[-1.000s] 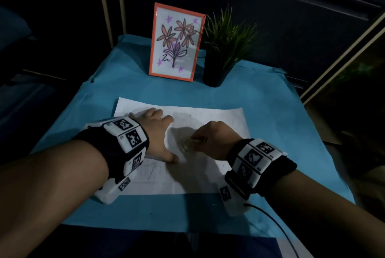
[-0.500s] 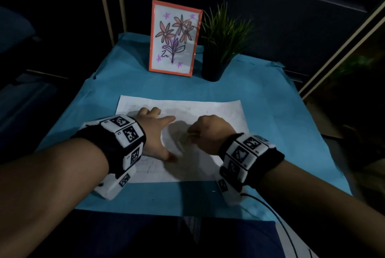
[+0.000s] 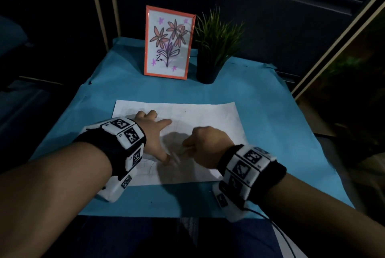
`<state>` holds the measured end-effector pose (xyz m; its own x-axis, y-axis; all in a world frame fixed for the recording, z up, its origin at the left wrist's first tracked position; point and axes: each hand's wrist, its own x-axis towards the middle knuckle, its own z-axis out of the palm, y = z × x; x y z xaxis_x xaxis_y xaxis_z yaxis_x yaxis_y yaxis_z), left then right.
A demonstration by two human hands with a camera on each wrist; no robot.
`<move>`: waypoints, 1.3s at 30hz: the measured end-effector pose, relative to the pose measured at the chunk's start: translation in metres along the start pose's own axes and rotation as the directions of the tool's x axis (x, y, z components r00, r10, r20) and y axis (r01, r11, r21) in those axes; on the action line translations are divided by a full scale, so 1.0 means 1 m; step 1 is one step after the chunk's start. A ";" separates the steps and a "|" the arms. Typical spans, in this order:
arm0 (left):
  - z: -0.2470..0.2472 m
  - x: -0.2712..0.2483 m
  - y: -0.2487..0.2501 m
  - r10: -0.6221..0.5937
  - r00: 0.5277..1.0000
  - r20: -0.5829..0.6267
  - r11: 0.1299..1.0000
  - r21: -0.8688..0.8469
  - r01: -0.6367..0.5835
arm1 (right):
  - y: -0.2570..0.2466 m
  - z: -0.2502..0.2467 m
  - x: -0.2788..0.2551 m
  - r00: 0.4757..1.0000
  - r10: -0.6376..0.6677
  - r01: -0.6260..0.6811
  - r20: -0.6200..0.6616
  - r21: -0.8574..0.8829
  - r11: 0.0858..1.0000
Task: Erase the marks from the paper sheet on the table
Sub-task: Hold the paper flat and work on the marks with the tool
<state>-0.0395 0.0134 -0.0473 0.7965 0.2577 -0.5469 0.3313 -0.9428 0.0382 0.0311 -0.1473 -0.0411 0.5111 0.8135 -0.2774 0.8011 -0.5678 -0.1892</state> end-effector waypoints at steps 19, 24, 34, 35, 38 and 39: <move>0.004 0.001 -0.002 -0.010 1.000 0.014 1.000 0.005 0.010 | 0.008 -0.005 0.005 0.996 0.087 -0.086 -0.015 0.075 0.993; 0.006 0.001 -0.001 -0.005 1.000 0.016 1.000 0.001 0.005 | 0.006 0.004 -0.014 1.000 0.012 -0.012 0.003 -0.008 1.000; 0.005 0.001 0.000 -0.003 1.000 0.008 1.000 0.011 0.003 | 0.008 0.004 -0.010 1.000 0.023 -0.022 -0.018 0.029 0.999; 0.005 0.001 0.000 -0.004 1.000 0.009 1.000 0.009 0.004 | 0.007 0.007 -0.017 1.000 -0.003 0.003 -0.017 0.020 1.000; 0.004 -0.001 0.000 0.003 1.000 0.002 1.000 -0.016 -0.003 | 0.007 0.007 -0.026 1.000 -0.024 0.025 -0.011 0.072 0.997; 0.004 -0.002 -0.001 0.015 1.000 -0.005 0.999 -0.034 -0.015 | 0.008 0.005 -0.022 1.000 -0.017 0.018 -0.006 0.070 0.997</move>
<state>-0.0439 0.0127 -0.0498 0.8040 0.2448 -0.5420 0.3362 -0.9388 0.0746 0.0246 -0.1699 -0.0417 0.4989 0.8240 -0.2685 0.7862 -0.5607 -0.2598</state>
